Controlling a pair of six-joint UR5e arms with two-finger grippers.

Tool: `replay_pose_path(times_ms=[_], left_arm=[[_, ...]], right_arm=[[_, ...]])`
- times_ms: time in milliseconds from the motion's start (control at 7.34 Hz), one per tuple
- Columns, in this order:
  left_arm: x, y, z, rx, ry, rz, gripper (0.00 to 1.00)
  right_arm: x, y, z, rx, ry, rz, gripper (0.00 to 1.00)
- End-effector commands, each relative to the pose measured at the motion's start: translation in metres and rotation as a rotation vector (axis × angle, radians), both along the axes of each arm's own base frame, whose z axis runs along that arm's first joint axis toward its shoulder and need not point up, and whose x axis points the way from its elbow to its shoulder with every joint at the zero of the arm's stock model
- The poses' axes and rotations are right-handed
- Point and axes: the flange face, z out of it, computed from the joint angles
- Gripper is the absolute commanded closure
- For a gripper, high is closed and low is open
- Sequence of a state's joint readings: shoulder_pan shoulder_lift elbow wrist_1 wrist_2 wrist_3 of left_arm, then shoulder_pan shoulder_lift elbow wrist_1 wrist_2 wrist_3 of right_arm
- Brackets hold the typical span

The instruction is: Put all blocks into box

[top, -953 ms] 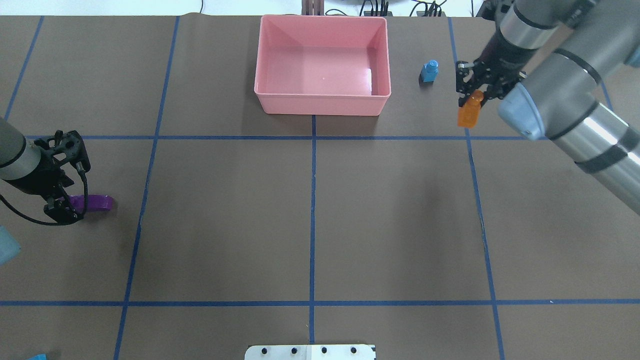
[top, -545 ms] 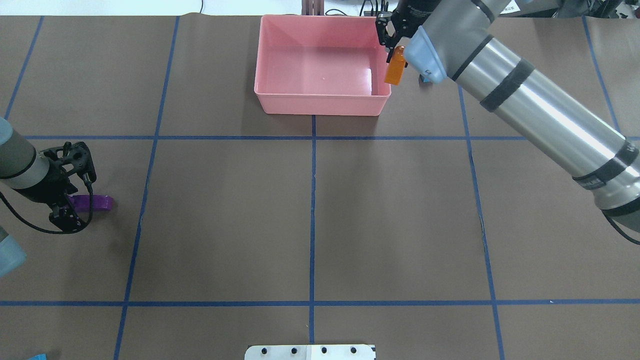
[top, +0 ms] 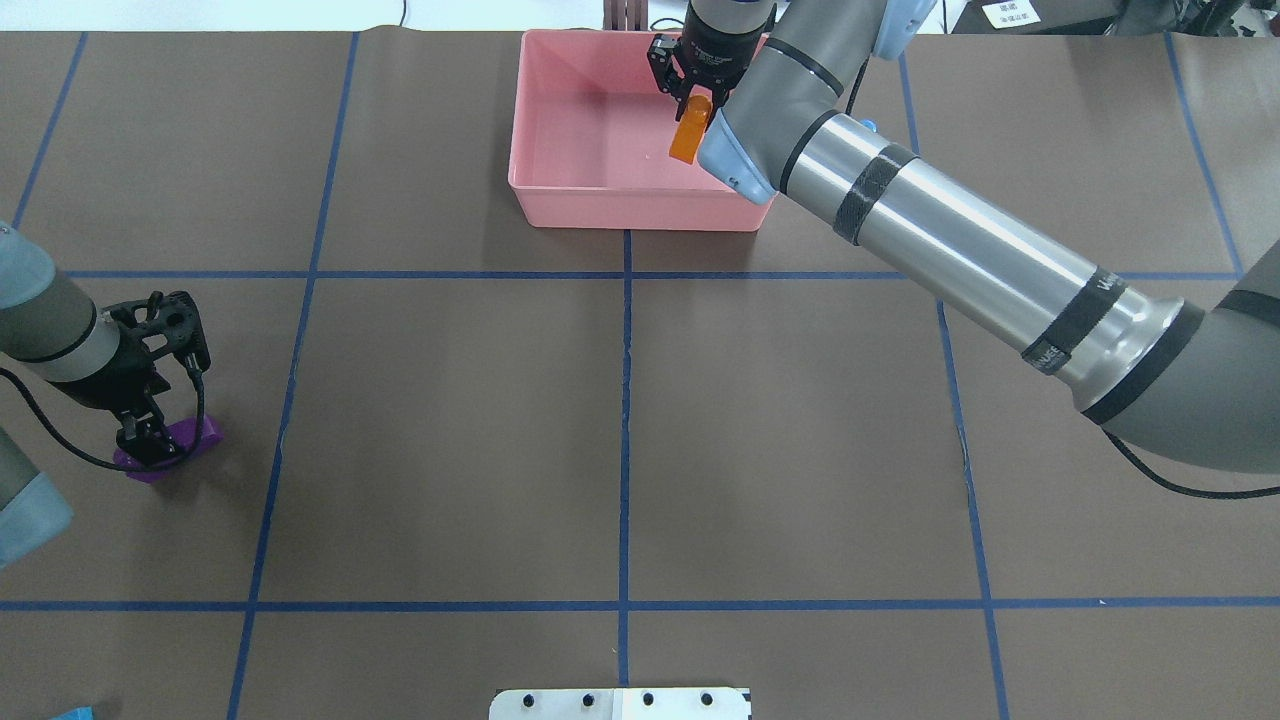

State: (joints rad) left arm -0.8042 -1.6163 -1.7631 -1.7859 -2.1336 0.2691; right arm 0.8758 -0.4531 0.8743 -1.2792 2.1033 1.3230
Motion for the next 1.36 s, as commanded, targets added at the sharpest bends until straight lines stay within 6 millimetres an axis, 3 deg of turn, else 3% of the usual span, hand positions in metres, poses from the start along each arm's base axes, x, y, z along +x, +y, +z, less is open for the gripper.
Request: replay_pose_path(times_ms=[0, 545, 681, 953, 1089, 1225], left_arm=[[0.006, -0.007, -0.019, 0.034, 0.018, -0.003, 0.1], [-0.002, 0.003, 0.011, -0.009, -0.025, -0.003, 0.13], [-0.004, 0.005, 0.015, -0.018, -0.032, -0.003, 0.4], [-0.006, 0.007, 0.02, -0.041, -0.04, -0.015, 0.96], [-0.012, 0.009, 0.017, -0.041, -0.034, -0.019, 1.0], [-0.016, 0.005, -0.011, -0.01, 0.003, -0.04, 1.0]], right_arm=[[-0.015, 0.006, -0.004, 0.007, 0.008, 0.005, 1.0], [-0.04, 0.024, 0.004, 0.007, 0.021, -0.024, 1.0], [-0.04, 0.025, 0.001, 0.013, 0.02, -0.023, 0.01], [-0.021, 0.013, -0.004, 0.024, 0.011, -0.009, 0.0], [0.005, 0.0, -0.011, 0.032, -0.013, -0.005, 0.0], [0.032, -0.015, -0.001, 0.039, -0.017, -0.016, 0.0]])
